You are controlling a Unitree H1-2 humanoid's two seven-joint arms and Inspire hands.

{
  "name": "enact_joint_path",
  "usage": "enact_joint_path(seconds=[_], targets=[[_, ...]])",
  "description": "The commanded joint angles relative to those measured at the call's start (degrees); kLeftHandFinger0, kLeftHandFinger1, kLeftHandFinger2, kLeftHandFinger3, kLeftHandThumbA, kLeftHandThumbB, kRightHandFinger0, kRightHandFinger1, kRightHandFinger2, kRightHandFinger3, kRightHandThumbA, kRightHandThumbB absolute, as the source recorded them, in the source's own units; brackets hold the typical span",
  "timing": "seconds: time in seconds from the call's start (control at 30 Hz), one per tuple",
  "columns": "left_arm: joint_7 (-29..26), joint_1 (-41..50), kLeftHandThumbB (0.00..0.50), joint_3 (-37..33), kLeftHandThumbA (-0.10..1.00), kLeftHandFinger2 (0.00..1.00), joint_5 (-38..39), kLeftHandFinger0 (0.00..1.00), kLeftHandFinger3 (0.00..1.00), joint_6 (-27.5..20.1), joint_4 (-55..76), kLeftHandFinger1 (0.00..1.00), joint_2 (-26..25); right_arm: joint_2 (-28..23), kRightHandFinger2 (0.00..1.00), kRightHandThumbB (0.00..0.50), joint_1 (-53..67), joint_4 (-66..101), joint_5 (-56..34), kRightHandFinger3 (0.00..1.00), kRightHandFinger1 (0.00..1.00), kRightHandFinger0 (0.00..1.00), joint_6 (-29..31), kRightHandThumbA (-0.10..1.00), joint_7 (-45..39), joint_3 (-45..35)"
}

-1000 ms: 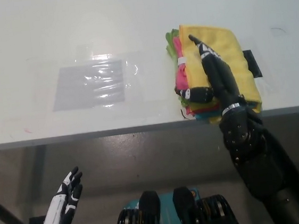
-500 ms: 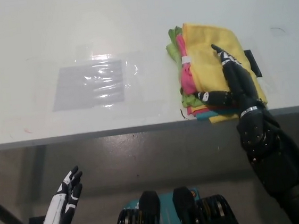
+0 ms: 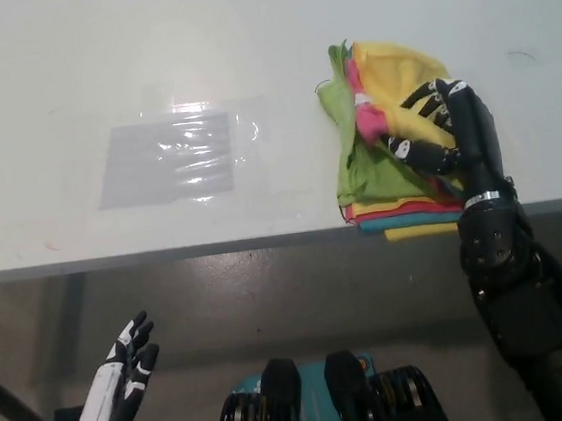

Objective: A stack of folded microfibre clothes with a single fold is kept infront of the robot. the robot uses its right hand to grab one end of the clothes and pulla it away from the other end to unfold

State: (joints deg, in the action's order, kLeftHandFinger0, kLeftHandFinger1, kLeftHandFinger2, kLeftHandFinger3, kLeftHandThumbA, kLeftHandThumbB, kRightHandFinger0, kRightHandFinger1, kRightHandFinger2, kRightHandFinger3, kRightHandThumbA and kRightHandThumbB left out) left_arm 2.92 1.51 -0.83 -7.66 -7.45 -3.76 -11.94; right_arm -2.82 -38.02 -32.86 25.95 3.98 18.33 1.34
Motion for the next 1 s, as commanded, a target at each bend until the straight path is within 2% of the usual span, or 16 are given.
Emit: enact_joint_path(seconds=[0.0, 0.23, 0.27, 0.37, 0.4, 0.43, 0.47, 0.57, 0.6, 0.67, 0.7, 0.73, 0.8, 0.83, 0.9, 0.97], targets=[[0.01, -0.87, 0.311, -0.15, 0.93, 1.0, -1.41, 1.0, 1.0, -0.45, 2.16, 1.0, -0.94, 0.37, 0.66, 0.059, -1.22, 2.76, -2.21, 0.61, 0.37, 0.08, 4.37, 0.85, 3.4, -0.94], [0.09, -0.78, 0.325, 0.18, 0.94, 1.0, -1.19, 1.0, 1.0, 0.03, 2.36, 1.0, -0.77, 0.35, 0.84, 0.068, 0.06, 4.18, -6.89, 0.68, 0.6, 0.28, 6.23, 0.83, 2.22, -3.1], [0.0, -0.81, 0.33, 0.22, 0.94, 1.0, -1.29, 1.0, 1.0, 0.11, 2.36, 1.0, -0.72, 0.63, 0.83, 0.067, 0.35, 5.02, -8.44, 0.66, 0.59, 0.28, 6.39, 0.82, 1.74, -3.88], [-0.3, -0.62, 0.329, 0.26, 0.96, 1.0, -1.77, 1.0, 1.0, 0.0, 2.2, 1.0, -0.71, 2.0, 0.57, 0.026, 1.53, 8.52, -14.11, 0.56, 0.35, 0.13, 7.09, 0.81, 0.52, -6.92], [-0.36, -0.63, 0.329, 0.3, 0.96, 1.0, -1.74, 1.0, 1.0, 0.0, 2.16, 1.0, -0.62, 2.47, 0.53, 0.023, 1.68, 9.15, -15.51, 0.53, 0.31, 0.1, 7.11, 0.81, 0.34, -7.89], [-0.44, -0.54, 0.322, 0.29, 0.96, 1.0, -2.0, 1.0, 1.0, -0.03, 2.01, 1.0, -0.7, 3.79, 0.37, 0.012, 1.96, 9.88, -20.66, 0.41, 0.13, 0.0, 8.65, 0.72, 0.33, -11.07], [-0.45, -0.07, 0.322, 0.32, 0.96, 1.0, -1.98, 1.0, 1.0, -0.06, 2.18, 1.0, -0.7, 4.17, 0.35, 0.014, 2.34, 10.09, -21.41, 0.4, 0.11, 0.0, 9.03, 0.68, 0.59, -11.65], [-0.61, 0.13, 0.323, 0.62, 0.94, 1.0, -1.4, 1.0, 1.0, -0.43, 1.76, 1.0, -0.49, 5.89, 0.49, 0.015, 1.82, 8.74, -28.65, 0.49, 0.16, 0.0, 10.64, 0.63, 2.8, -18.6], [-0.66, 0.11, 0.33, 0.72, 0.94, 1.0, -1.3, 1.0, 1.0, -0.28, 1.8, 1.0, -0.43, 5.72, 0.53, 0.015, 1.36, 7.27, -30.22, 0.58, 0.18, 0.0, 11.13, 0.68, 3.66, -20.93], [-0.65, 0.22, 0.322, 0.73, 0.94, 1.0, -1.46, 1.0, 1.0, 0.12, 2.18, 1.0, -0.48, 5.68, 0.59, 0.0, 0.31, 4.66, -34.13, 0.67, 0.2, 0.0, 12.92, 0.58, 3.94, -24.96], [-0.64, 0.33, 0.328, 0.67, 0.95, 1.0, -1.63, 1.0, 1.0, 0.22, 2.3, 1.0, -0.52, 5.0, 0.63, 0.0, -0.27, 2.31, -36.82, 0.8, 0.21, 0.0, 13.98, 0.58, 3.88, -27.79], [-0.58, 0.5, 0.327, 0.61, 0.95, 1.0, -1.56, 1.0, 1.0, 0.03, 2.28, 1.0, -0.49, 4.71, 0.61, 0.0, -0.36, 1.48, -39.06, 0.82, 0.18, 0.0, 13.99, 0.58, 3.57, -30.0], [-0.72, 0.78, 0.326, 0.56, 0.96, 1.0, -1.64, 1.0, 1.0, -0.53, 2.0, 1.0, -0.44, 4.29, 0.61, 0.0, -0.67, 0.74, -41.02, 0.79, 0.17, 0.0, 11.61, 0.64, 3.95, -32.95], [-0.64, 0.88, 0.321, 0.5, 0.95, 1.0, -1.61, 1.0, 1.0, -0.17, 2.34, 1.0, -0.34, 3.85, 0.6, 0.0, -1.32, -0.22, -43.05, 0.72, 0.16, 0.0, 10.66, 0.6, 4.36, -35.41], [-0.55, 0.26, 0.323, 0.64, 0.94, 1.0, -1.22, 1.0, 1.0, -0.09, 2.01, 1.0, -0.33, 2.4, 0.65, 0.0, -2.22, -2.44, -45.21, 0.67, 0.2, 0.0, 9.76, 0.66, 3.11, -38.18], [-0.39, 0.69, 0.32, 0.91, 0.93, 1.0, -0.71, 1.0, 1.0, -0.05, 2.21, 1.0, -0.49, 1.54, 0.56, 0.0, -2.15, -4.0, -45.45, 0.58, 0.15, 0.0, 9.59, 0.71, 2.63, -39.7]])
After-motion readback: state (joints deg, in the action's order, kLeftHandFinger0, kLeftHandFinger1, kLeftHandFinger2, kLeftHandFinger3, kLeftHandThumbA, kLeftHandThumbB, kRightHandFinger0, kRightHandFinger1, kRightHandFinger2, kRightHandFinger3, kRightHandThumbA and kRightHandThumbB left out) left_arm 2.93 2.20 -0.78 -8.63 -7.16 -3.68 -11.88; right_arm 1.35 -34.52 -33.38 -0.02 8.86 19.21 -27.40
